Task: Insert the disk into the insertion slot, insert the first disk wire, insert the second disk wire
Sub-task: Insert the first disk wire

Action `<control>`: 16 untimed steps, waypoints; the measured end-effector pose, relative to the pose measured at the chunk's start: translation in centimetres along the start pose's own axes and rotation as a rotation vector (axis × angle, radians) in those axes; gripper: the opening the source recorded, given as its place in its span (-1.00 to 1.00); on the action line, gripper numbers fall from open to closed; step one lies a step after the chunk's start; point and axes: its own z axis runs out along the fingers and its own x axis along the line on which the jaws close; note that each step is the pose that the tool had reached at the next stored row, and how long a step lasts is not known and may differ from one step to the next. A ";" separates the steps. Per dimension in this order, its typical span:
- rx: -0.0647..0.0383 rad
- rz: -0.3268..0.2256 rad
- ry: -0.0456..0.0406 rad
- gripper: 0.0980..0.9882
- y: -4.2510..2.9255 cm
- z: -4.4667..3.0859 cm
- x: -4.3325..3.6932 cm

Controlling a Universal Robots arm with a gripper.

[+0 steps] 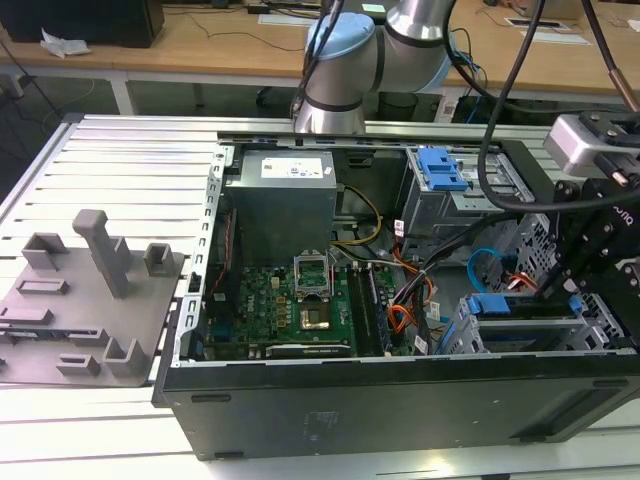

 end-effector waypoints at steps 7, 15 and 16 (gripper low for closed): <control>-0.001 0.000 -0.0020 -0.83 0.00 0.46 0.01; 0.000 0.000 -0.0001 -0.87 0.12 -2.09 -0.09; 0.000 0.000 -0.0001 -0.98 0.14 -2.42 -0.10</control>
